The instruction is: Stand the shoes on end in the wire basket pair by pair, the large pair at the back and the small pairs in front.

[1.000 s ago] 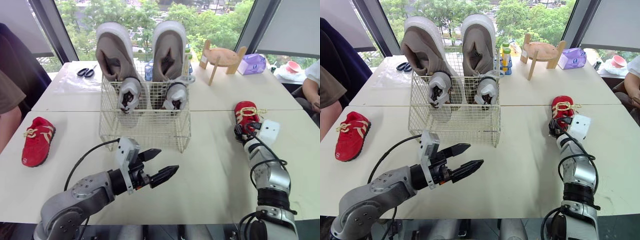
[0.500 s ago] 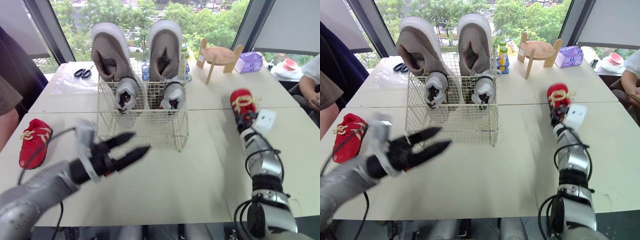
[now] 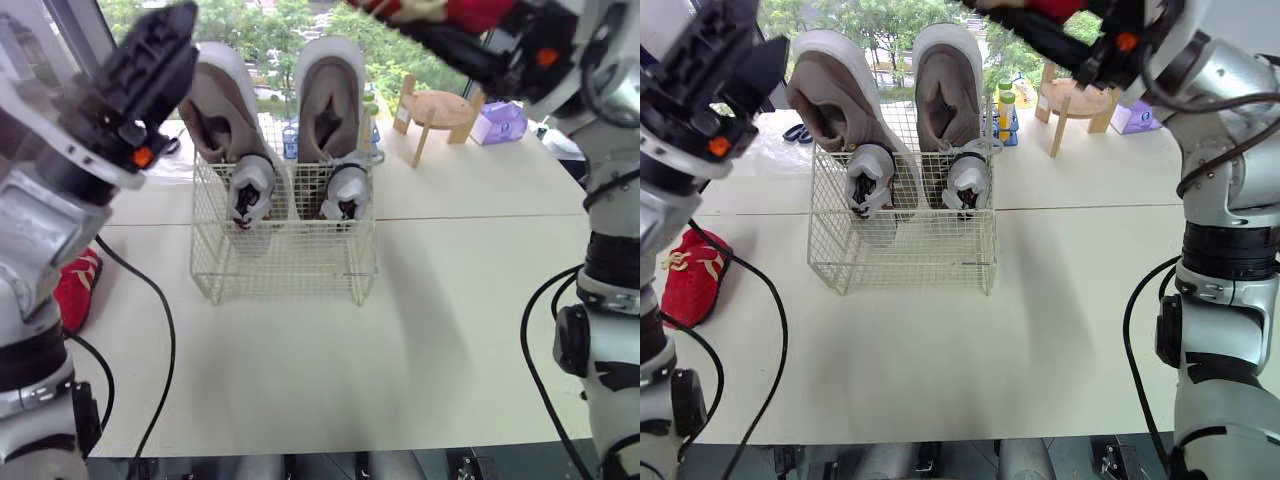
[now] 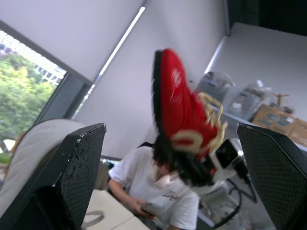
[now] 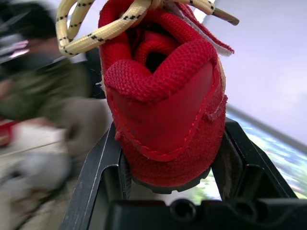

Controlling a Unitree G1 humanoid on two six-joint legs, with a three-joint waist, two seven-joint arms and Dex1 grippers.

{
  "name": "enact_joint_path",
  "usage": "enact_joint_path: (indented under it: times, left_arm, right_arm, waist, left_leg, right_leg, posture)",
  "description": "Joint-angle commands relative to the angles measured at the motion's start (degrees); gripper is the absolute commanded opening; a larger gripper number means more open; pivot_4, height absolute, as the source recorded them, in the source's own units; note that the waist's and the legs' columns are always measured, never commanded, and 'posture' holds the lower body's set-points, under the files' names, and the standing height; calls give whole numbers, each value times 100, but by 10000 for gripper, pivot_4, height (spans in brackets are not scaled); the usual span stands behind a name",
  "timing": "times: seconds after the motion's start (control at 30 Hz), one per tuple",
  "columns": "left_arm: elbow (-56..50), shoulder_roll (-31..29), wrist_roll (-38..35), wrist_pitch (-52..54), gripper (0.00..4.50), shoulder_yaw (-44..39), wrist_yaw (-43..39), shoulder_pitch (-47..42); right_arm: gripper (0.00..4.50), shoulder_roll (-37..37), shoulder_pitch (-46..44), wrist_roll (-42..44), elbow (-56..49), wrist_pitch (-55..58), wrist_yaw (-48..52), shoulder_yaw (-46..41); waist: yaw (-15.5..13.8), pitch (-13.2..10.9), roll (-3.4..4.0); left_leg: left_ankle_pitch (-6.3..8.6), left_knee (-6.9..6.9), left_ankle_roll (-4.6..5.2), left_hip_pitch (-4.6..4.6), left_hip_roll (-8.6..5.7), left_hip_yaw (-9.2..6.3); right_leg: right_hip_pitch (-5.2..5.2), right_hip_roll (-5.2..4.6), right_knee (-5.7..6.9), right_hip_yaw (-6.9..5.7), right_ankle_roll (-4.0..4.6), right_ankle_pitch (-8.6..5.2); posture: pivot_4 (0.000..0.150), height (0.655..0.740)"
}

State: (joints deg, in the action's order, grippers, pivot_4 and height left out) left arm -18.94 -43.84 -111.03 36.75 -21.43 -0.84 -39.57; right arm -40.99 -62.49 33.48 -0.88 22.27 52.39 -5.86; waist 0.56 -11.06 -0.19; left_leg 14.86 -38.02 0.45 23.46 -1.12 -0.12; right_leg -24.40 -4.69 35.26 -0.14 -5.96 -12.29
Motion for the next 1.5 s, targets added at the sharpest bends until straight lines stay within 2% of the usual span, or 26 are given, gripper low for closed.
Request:
enact_joint_path:
  times: [0.03, 0.2, 0.47, 0.7, 0.8, 1.0, 1.07, 1.1, 1.13, 1.23, 1.27, 1.3, 1.37, 1.43, 1.5]
  left_arm:
    - [136, -124, -159, 311, 45000, 68, -209, -248]
    - [362, -321, -37, 689, 45000, 69, -452, -277]
    - [1170, -933, 298, 1745, 45000, 341, -1556, -793]
    - [1762, -1085, 848, 2482, 45000, 607, -2485, -1284]
    - [1861, -968, 972, 2522, 36493, 545, -2601, -1362]
    - [1702, -816, 898, 2469, 8095, 372, -2461, -1193]
    - [1660, -764, 845, 2423, 2045, 323, -2339, -1149]
    - [1630, -719, 802, 2364, 2138, 266, -2241, -1098]
    - [1610, -659, 735, 2292, 2138, 195, -2121, -1047]
    - [1382, -393, 656, 1916, 2138, -107, -1734, -851]
    - [1245, -256, 626, 1738, 2138, -220, -1590, -770]
    - [1121, -137, 604, 1586, 2138, -305, -1469, -700]
    - [755, 252, 692, 1134, 2138, -449, -1199, -553]
    - [336, 754, 835, 637, 2138, -473, -923, -484]
    - [56, 1195, 1024, 235, 2138, -404, -681, -481]
  right_arm:
    - [18238, -27, -303, -91, -241, -251, 357, 92]
    - [18238, -73, -247, -207, -155, -430, 829, 208]
    - [18238, -67, -176, -375, -290, -617, 1317, 395]
    - [18238, -52, -200, -458, -390, -662, 1565, 550]
    - [18222, -6, -212, -430, -491, -614, 1572, 577]
    - [18222, 60, -166, -344, -635, -474, 1487, 557]
    - [18222, 84, -155, -319, -638, -418, 1457, 546]
    - [18222, 118, -127, -283, -632, -332, 1388, 519]
    - [28152, 167, -87, -224, -620, -222, 1294, 474]
    - [41722, 413, 226, 321, -448, 497, 735, 66]
    - [44664, 520, 390, 487, -380, 704, 499, -112]
    - [44664, 639, 517, 631, -342, 847, 263, -279]
    - [44664, 1207, 759, 1504, -301, 1412, -714, -904]
    - [44664, 2207, 861, 3143, -434, 1719, -2307, -1537]
    - [44664, 3147, 921, 4402, -717, 1631, -3635, -1795]
  waist:
    - [-10, 0, 0]
    - [5, -1, -5]
    - [8, -2, -6]
    - [13, -3, -8]
    - [18, -4, -8]
    - [14, -4, -9]
    - [13, -4, -9]
    - [13, -4, -9]
    - [14, -4, -9]
    - [7, 0, -19]
    - [1, -2, -22]
    - [-1, 0, -25]
    - [-1, 2, -28]
    - [4, 4, -29]
    - [16, 4, -28]
  left_leg:
    - [0, 0, -1, 0, -2, 0]
    - [-2, 0, -3, 0, -2, 0]
    - [-2, 1, -5, 0, -3, 2]
    - [-3, 1, -6, 0, -3, 1]
    - [-3, 1, -6, 0, -1, 1]
    - [-3, 2, -8, 0, 0, 0]
    - [-4, 2, -9, 0, 0, -1]
    - [-4, 2, -9, 0, 0, -1]
    - [-4, 2, -9, 0, 0, -1]
    - [-5, 2, -12, 0, 0, -3]
    - [-5, 2, -14, -1, 0, -3]
    - [-7, 2, -17, 2, -1, -3]
    - [-7, 3, -18, 2, -3, -4]
    - [-8, 8, -20, 5, -6, -3]
    - [-10, 14, -25, 6, -5, -7]
  right_leg:
    - [0, -1, 0, 0, 0, 0]
    - [2, -2, -1, 0, 0, 0]
    - [-1, 1, 0, 0, 0, 0]
    - [-1, 1, 3, -1, 0, 0]
    - [-4, 0, 3, -1, 0, 0]
    - [-5, -4, 4, 0, 0, 0]
    - [-5, -5, 4, 0, 0, 0]
    - [-5, -6, 4, 0, 0, 0]
    - [-5, -7, 4, 0, 0, 0]
    - [-6, -10, 6, 1, 0, 0]
    - [-5, -17, 8, 1, 0, 1]
    - [-7, -24, 9, -1, 1, 1]
    - [-7, -36, 8, 0, 2, 2]
    - [-12, -47, 9, 1, 3, 3]
    - [-16, -48, 8, 1, 4, 5]
  posture:
    - [1500, 7400]
    - [1500, 7400]
    - [1500, 7400]
    - [1500, 7400]
    - [1500, 7400]
    - [1500, 7400]
    - [1500, 7400]
    - [1500, 7400]
    - [1500, 7400]
    - [1500, 7400]
    - [1500, 7400]
    - [1500, 7400]
    - [1500, 7400]
    - [1500, 7400]
    - [1500, 7400]
